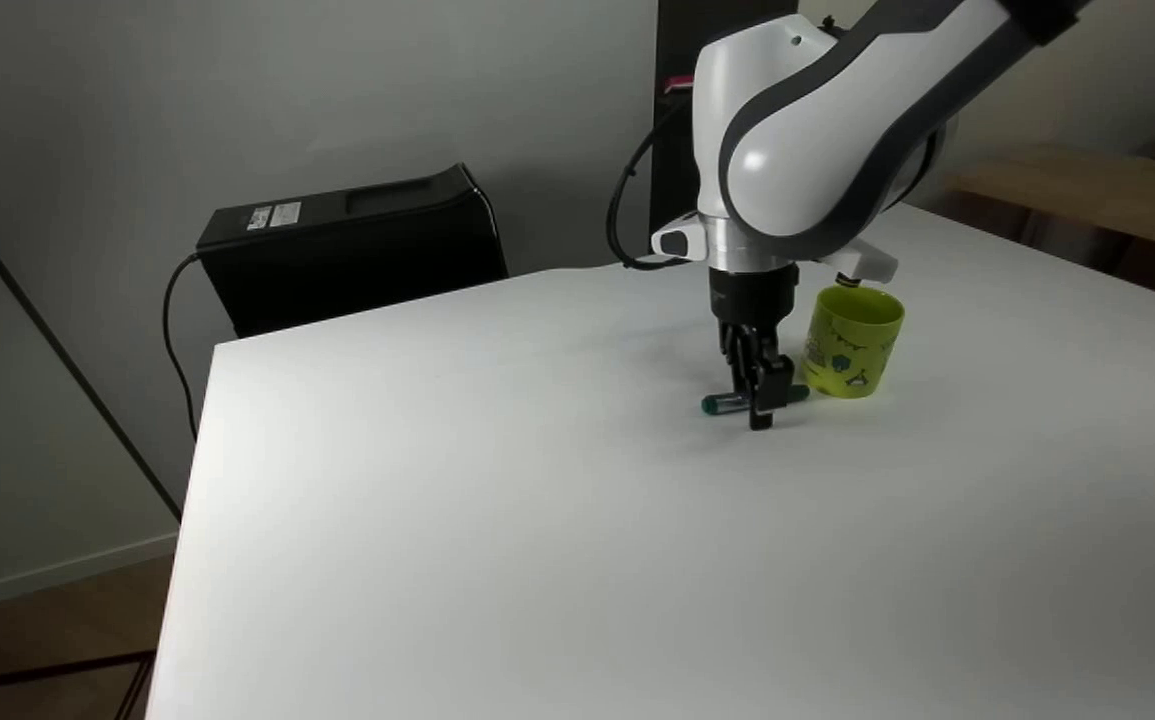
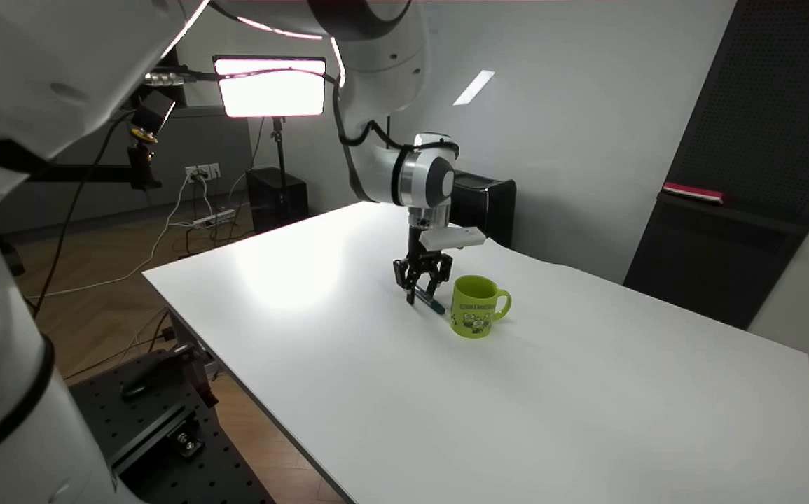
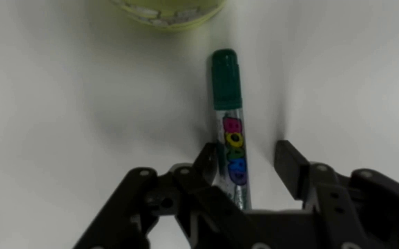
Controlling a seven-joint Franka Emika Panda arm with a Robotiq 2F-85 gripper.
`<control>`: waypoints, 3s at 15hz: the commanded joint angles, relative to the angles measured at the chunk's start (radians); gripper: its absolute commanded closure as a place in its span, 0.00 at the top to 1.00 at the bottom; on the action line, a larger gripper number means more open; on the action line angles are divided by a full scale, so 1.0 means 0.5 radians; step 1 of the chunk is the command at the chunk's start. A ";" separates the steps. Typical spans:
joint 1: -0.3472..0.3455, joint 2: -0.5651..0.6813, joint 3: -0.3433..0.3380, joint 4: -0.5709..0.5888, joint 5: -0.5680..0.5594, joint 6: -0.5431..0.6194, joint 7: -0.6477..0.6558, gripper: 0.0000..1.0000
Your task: Put the marker in the mug
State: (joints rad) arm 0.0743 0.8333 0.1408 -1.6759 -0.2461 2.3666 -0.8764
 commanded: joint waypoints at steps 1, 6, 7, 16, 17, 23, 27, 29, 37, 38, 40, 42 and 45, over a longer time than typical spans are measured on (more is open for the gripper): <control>0.071 -0.021 -0.090 0.010 -0.070 -0.026 0.190 0.20; 0.169 -0.086 -0.223 0.040 -0.186 -0.077 0.558 0.06; 0.182 -0.103 -0.241 0.047 -0.207 -0.105 0.629 0.05; 0.198 -0.348 -0.216 0.122 -0.205 -0.474 1.043 0.05; 0.195 -0.387 -0.215 0.109 -0.203 -0.468 1.083 0.05; 0.176 -0.627 -0.303 -0.130 -0.263 -0.048 1.481 0.05; 0.191 -0.730 -0.446 -0.372 -0.367 0.376 1.812 0.05; 0.261 -0.765 -0.586 -0.481 -0.533 0.558 2.056 0.05; 1.084 -0.795 -1.606 -0.712 -1.130 0.735 3.141 0.05; 1.191 -0.795 -1.700 -0.745 -1.195 0.713 3.275 0.05; 1.310 -0.816 -1.757 -0.826 -1.279 0.671 3.496 0.05; 1.162 -0.899 -1.514 -0.871 -1.390 0.553 3.672 0.05; 1.009 -0.943 -1.256 -0.905 -1.537 0.443 3.911 0.05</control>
State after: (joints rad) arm 0.6554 0.4271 -0.5962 -2.0901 -0.9293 2.6381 0.9600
